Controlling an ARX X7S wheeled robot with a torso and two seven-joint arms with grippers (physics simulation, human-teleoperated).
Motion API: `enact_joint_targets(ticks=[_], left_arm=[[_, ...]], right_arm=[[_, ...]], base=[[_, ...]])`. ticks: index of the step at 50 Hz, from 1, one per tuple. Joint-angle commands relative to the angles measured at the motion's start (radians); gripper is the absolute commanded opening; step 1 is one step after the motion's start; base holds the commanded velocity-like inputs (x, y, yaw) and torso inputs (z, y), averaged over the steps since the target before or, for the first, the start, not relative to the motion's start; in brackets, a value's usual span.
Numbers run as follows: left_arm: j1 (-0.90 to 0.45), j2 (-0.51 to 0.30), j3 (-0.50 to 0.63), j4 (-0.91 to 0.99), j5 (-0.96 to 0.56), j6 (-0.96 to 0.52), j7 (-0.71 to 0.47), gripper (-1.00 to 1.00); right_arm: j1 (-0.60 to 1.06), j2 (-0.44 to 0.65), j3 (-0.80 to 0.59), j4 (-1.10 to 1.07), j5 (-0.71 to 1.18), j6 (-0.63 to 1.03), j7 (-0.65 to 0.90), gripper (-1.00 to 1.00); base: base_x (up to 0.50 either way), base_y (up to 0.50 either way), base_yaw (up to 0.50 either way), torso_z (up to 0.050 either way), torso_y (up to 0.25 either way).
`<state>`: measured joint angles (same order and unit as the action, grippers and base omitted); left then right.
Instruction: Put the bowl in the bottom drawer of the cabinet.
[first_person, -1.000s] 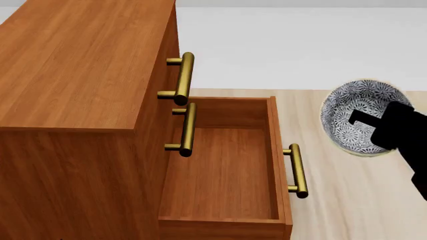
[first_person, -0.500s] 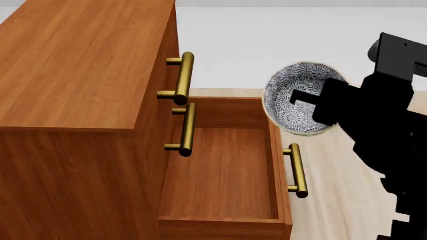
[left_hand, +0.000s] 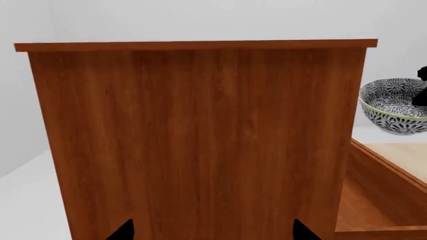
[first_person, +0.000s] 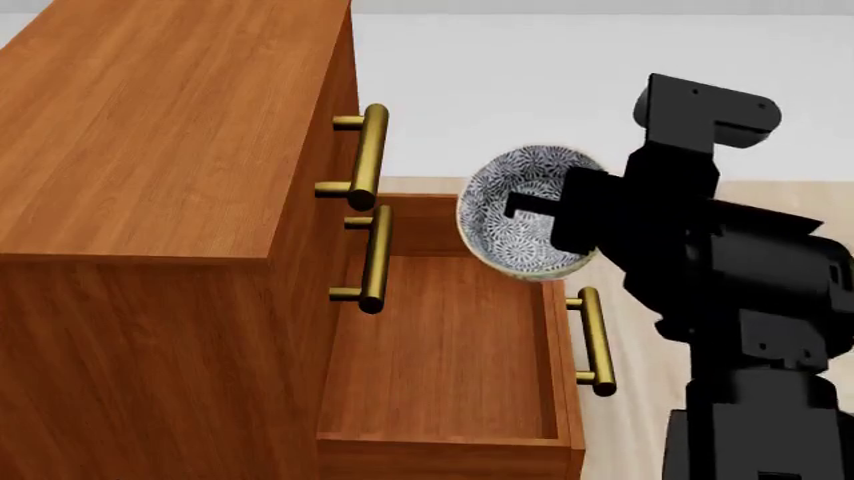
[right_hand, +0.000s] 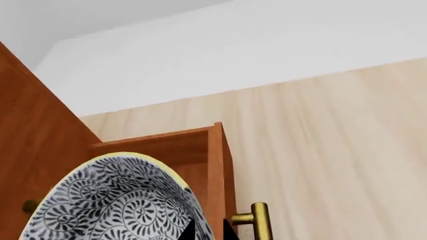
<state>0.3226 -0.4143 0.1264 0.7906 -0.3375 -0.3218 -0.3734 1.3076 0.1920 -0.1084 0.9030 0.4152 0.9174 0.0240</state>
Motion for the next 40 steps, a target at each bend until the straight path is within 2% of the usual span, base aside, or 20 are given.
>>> enact_joint_targets(ticks=[1, 4, 40], left_arm=[[0.006, -0.003, -0.003, -0.006, -0.005, 0.012, 0.000, 1.00], [0.005, -0.003, -0.003, -0.007, -0.005, 0.012, -0.003, 1.00], [0.013, -0.010, -0.007, -0.016, -0.019, 0.028, -0.012, 1.00]], right_arm=[[0.124, -0.063, -0.064, 0.349, -0.065, -0.198, -0.094, -1.00], [0.137, -0.080, -0.069, 0.402, -0.082, -0.232, -0.105, -1.00], [0.079, -0.151, 0.121, 0.405, -0.334, -0.236, -0.161, -1.00]], base=[[0.00, 0.00, 0.00, 0.000, 0.000], [0.00, 0.00, 0.00, 0.000, 0.000], [0.00, 0.00, 0.00, 0.000, 0.000]])
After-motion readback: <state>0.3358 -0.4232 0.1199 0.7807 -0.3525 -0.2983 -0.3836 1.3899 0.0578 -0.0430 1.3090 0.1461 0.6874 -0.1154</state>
